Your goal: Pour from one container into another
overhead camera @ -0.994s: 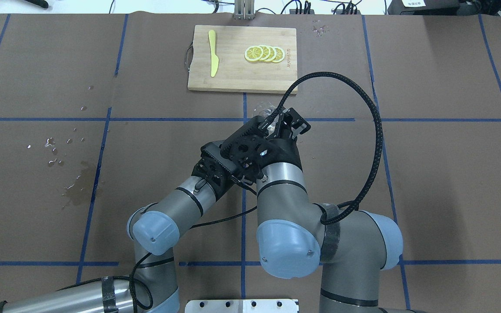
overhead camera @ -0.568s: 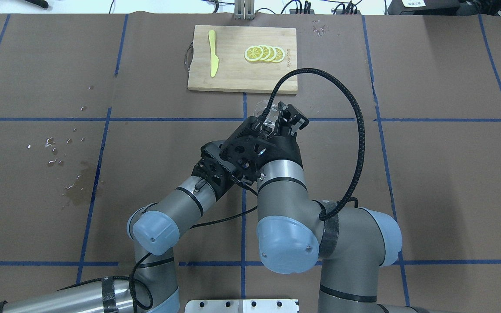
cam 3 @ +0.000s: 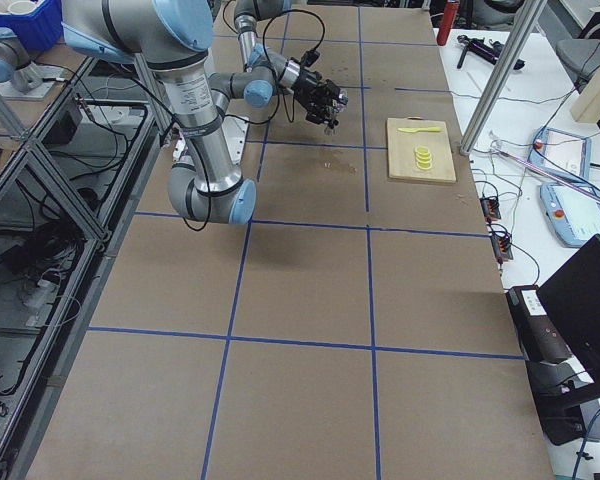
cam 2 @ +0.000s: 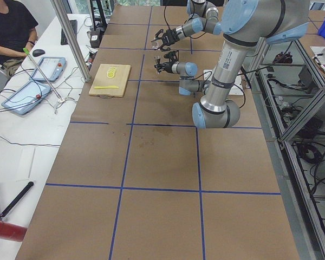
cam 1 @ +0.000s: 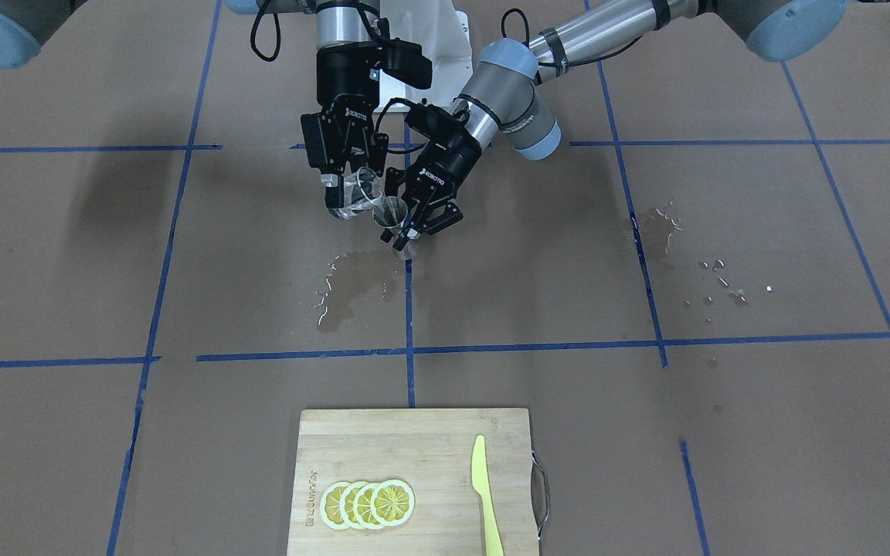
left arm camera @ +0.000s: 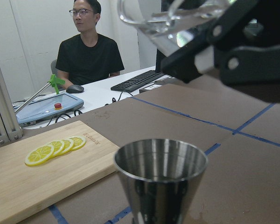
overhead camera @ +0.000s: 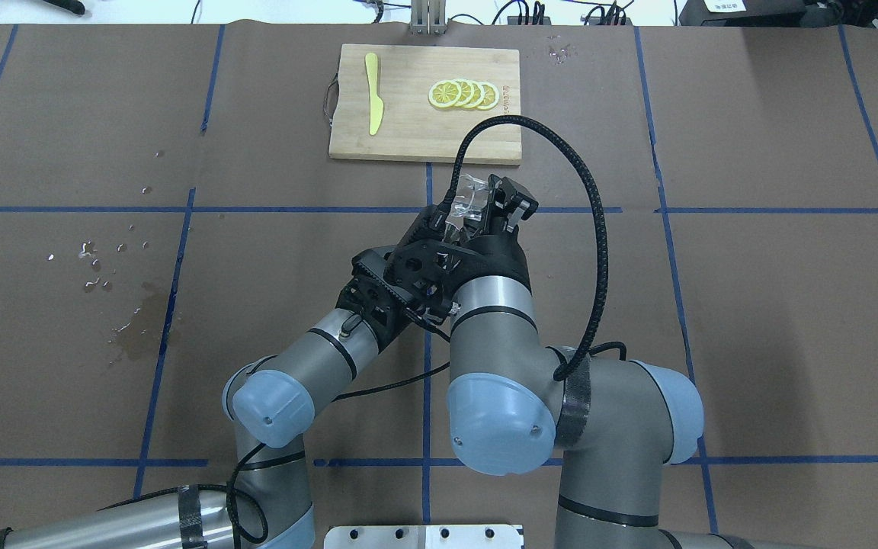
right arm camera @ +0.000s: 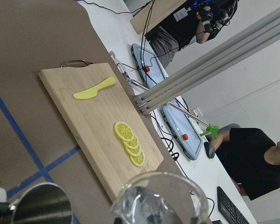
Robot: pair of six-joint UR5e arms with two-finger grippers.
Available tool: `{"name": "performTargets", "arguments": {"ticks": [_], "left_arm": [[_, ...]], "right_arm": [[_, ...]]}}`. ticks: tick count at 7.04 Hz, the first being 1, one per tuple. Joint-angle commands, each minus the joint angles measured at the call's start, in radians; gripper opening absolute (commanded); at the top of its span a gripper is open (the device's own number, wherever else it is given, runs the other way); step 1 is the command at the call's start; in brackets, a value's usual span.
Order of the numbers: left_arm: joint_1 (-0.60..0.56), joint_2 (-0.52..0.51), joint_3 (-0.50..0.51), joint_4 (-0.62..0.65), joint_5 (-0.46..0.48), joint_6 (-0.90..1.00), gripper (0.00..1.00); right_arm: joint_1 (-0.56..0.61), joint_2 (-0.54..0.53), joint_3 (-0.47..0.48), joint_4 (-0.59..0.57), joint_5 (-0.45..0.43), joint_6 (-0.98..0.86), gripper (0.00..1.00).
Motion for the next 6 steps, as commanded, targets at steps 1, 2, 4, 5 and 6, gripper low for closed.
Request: {"name": "performTargets", "arguments": {"ticks": [1, 2, 4, 5, 6], "left_arm": [[0.000, 0.000, -0.001, 0.000, 0.000, 0.000, 0.00], [0.000, 0.000, -0.001, 0.000, 0.000, 0.000, 0.00], [0.002, 0.000, -0.001, 0.000, 0.002, 0.000, 0.00], [0.003, 0.000, -0.001, 0.000, 0.002, 0.000, 0.00], [0.003, 0.000, -0.003, 0.000, 0.002, 0.000, 0.00]], "right_arm": [[0.000, 0.009, 0.000, -0.001, 0.000, -0.068, 0.00], [0.000, 0.007, -0.001, -0.001, 0.000, -0.075, 0.00], [0.000, 0.015, -0.001, -0.012, -0.018, -0.125, 0.00], [0.000, 0.029, -0.001, -0.041, -0.020, -0.135, 0.00], [0.000, 0.039, -0.001, -0.062, -0.021, -0.145, 0.00]]}}
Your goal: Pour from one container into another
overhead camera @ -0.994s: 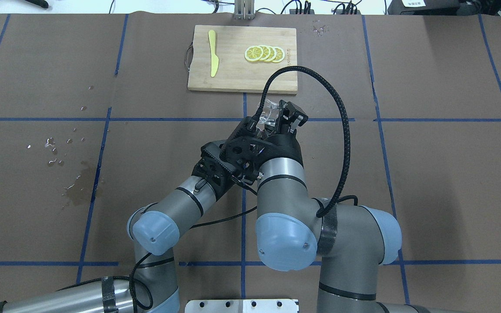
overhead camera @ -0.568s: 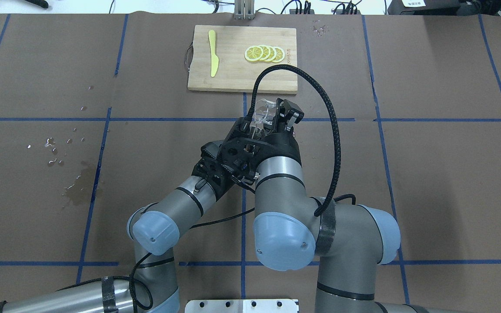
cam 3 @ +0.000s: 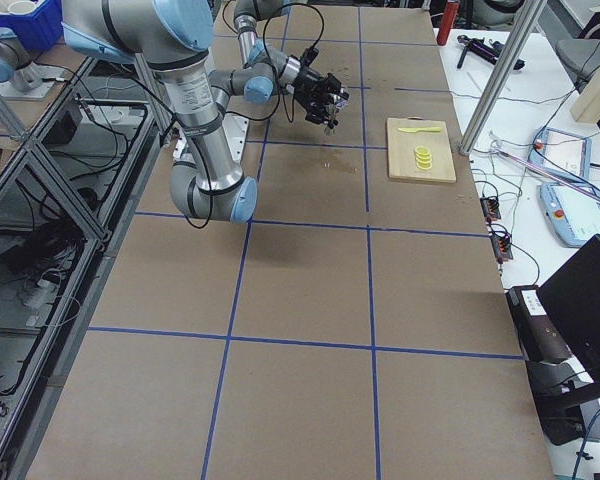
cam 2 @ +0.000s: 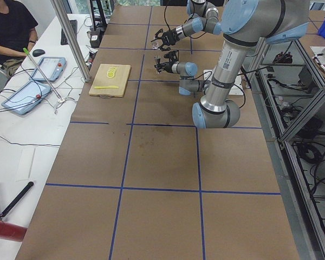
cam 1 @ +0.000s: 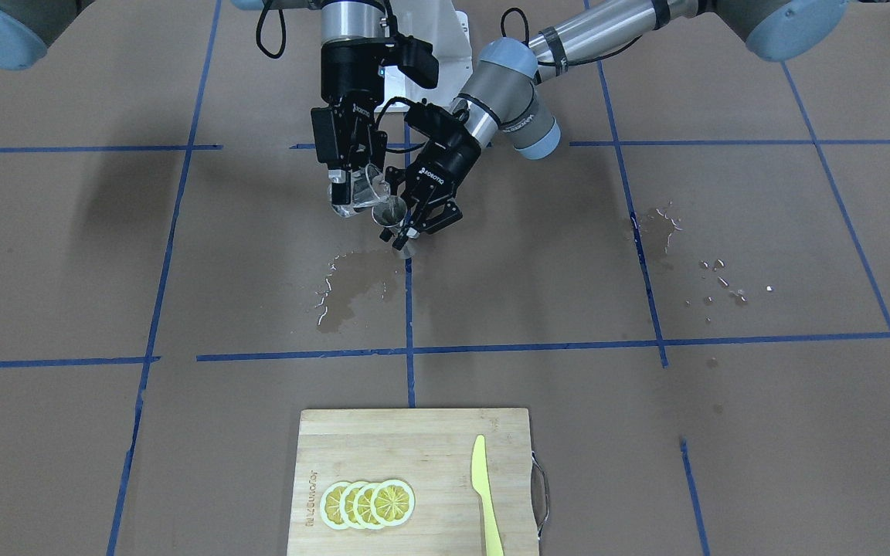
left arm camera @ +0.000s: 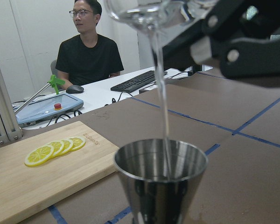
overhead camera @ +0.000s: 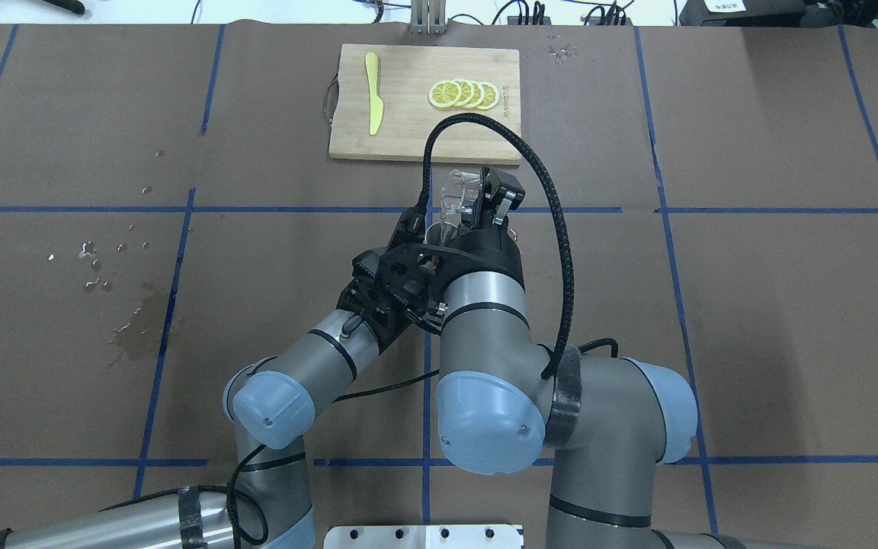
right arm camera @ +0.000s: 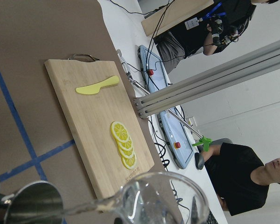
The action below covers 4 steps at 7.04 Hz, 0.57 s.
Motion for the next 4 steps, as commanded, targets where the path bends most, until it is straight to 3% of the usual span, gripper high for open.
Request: {"name": "performTargets", "arguments": {"ticks": [1, 4], "left_arm": [[0.001, 0.000, -0.002, 0.000, 0.000, 0.000, 0.00], [0.002, 0.000, -0.002, 0.000, 0.000, 0.000, 0.00]], "right_arm": [[0.000, 0.013, -0.002, -0.029, -0.013, -0.024, 0.00], [0.000, 0.015, -0.002, -0.034, -0.024, -0.117, 0.00]]}}
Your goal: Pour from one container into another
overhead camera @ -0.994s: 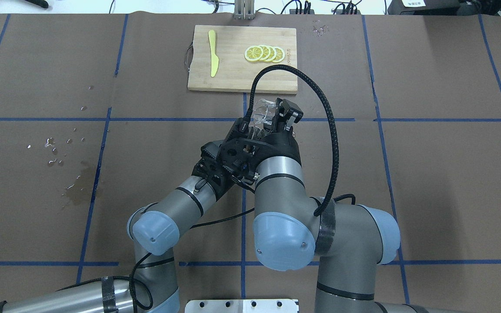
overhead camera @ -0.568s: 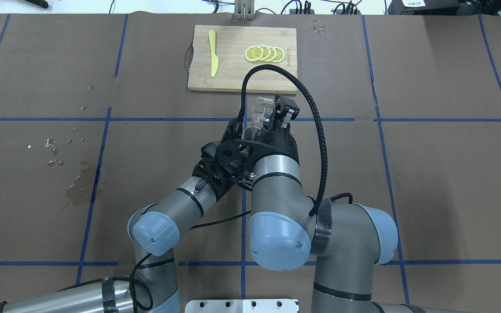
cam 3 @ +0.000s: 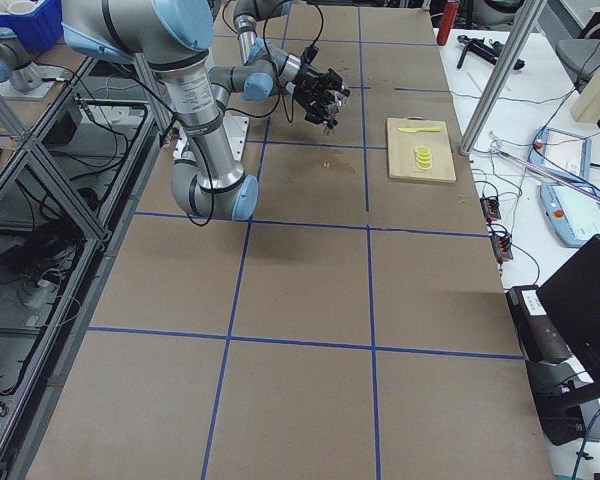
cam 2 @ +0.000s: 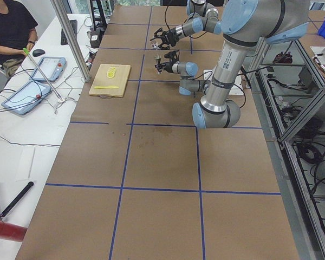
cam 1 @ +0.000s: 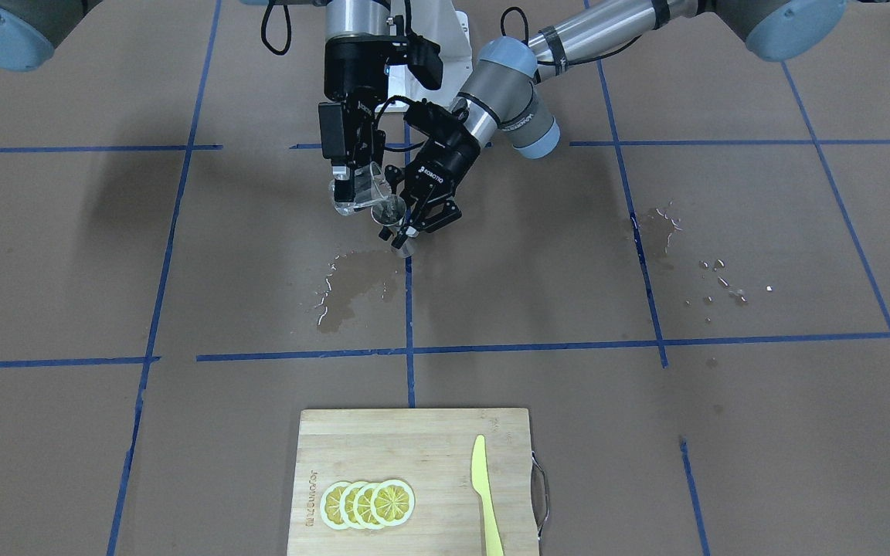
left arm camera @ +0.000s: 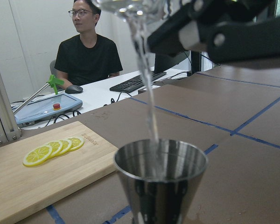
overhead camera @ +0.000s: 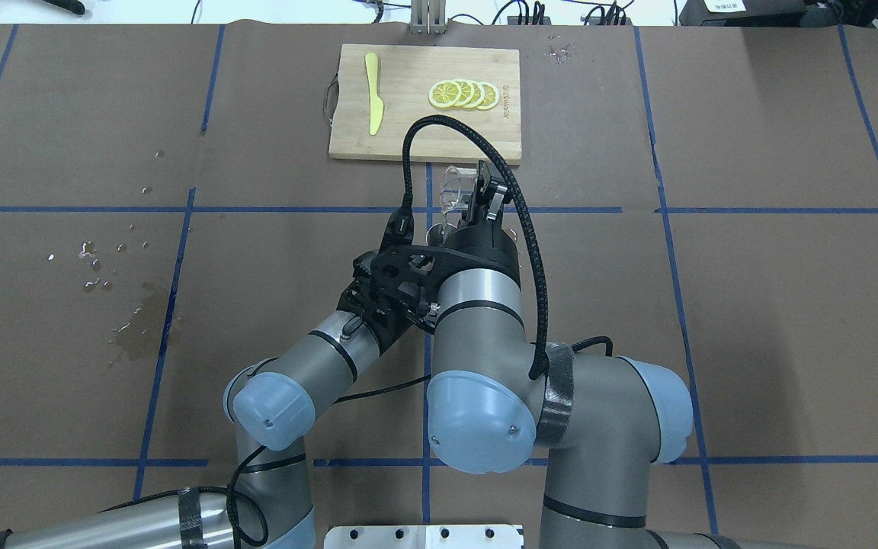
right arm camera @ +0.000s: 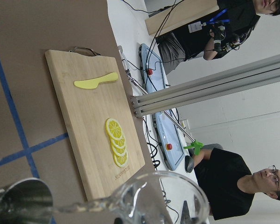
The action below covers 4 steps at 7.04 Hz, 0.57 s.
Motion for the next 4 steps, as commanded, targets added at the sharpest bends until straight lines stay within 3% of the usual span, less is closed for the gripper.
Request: {"name": "performTargets", "arguments": {"ticks": [1, 4], "left_arm": [[0.000, 0.000, -0.001, 0.000, 0.000, 0.000, 0.00], [0.000, 0.000, -0.001, 0.000, 0.000, 0.000, 0.00]], "right_arm": [[0.000, 0.006, 0.000, -0.004, -0.002, -0.057, 0.00], [0.000, 0.012, -0.005, -0.004, -0.008, -0.097, 0.00]]}}
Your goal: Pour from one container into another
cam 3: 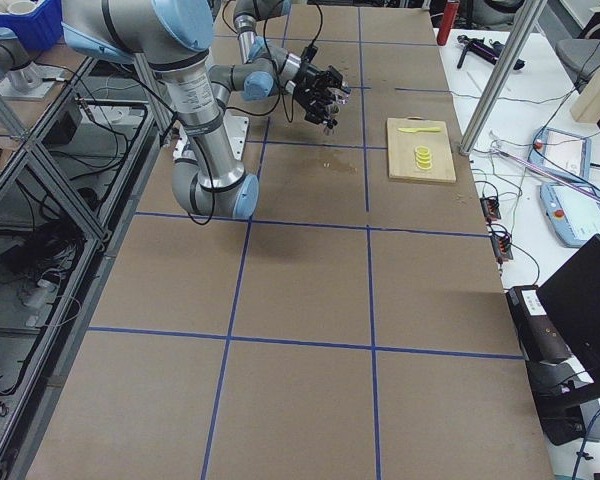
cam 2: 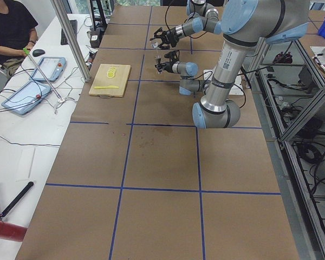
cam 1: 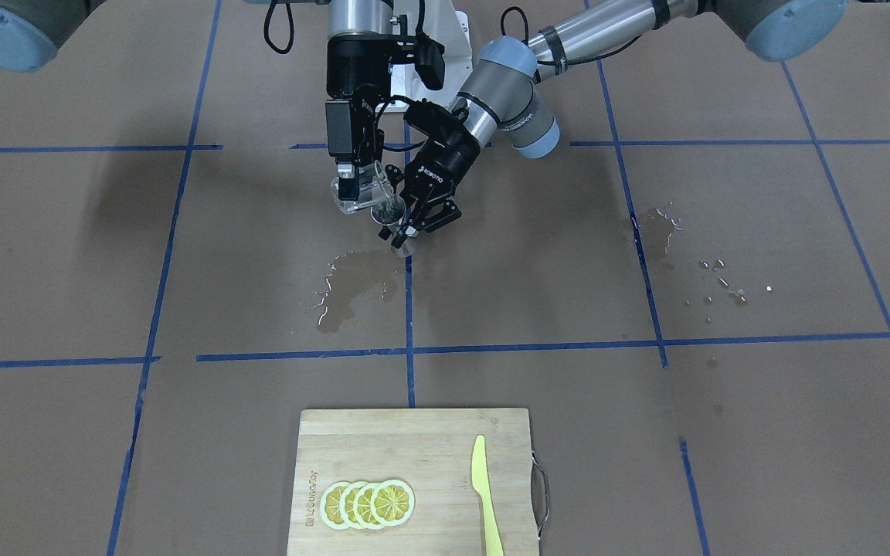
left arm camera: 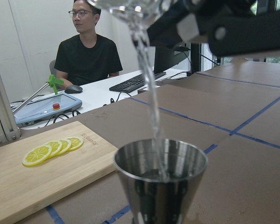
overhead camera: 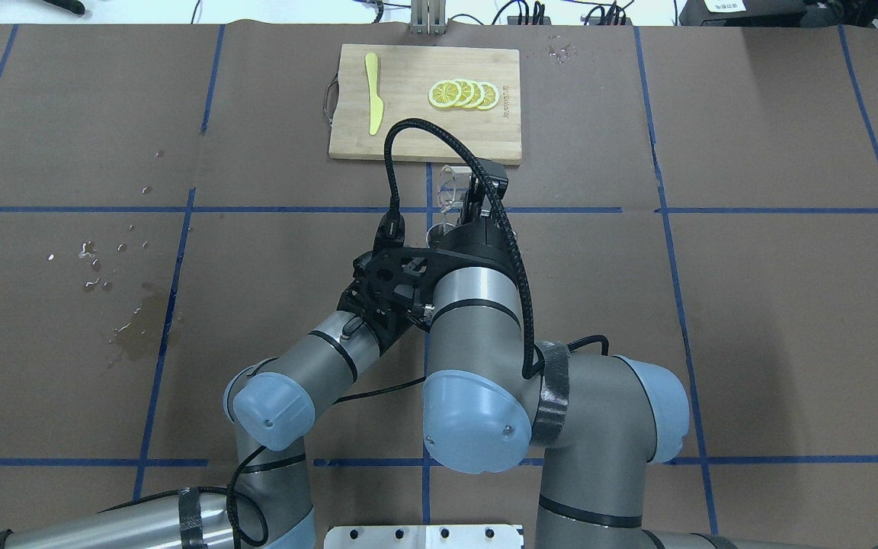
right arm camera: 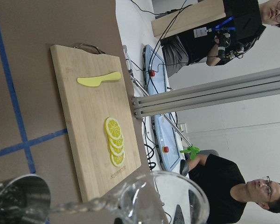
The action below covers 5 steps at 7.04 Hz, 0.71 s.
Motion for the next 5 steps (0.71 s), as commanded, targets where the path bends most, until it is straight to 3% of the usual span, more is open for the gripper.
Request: {"name": "performTargets", "arguments": {"ticks": [1, 5], "left_arm": [[0.000, 0.000, 0.000, 0.000, 0.000, 0.000, 0.00], [0.000, 0.000, 0.000, 0.000, 0.001, 0.000, 0.00]], "right_arm": [[0.000, 0.001, -0.001, 0.000, -0.003, -0.031, 0.00], [0.000, 0.001, -0.001, 0.000, -0.017, -0.117, 0.00]]}}
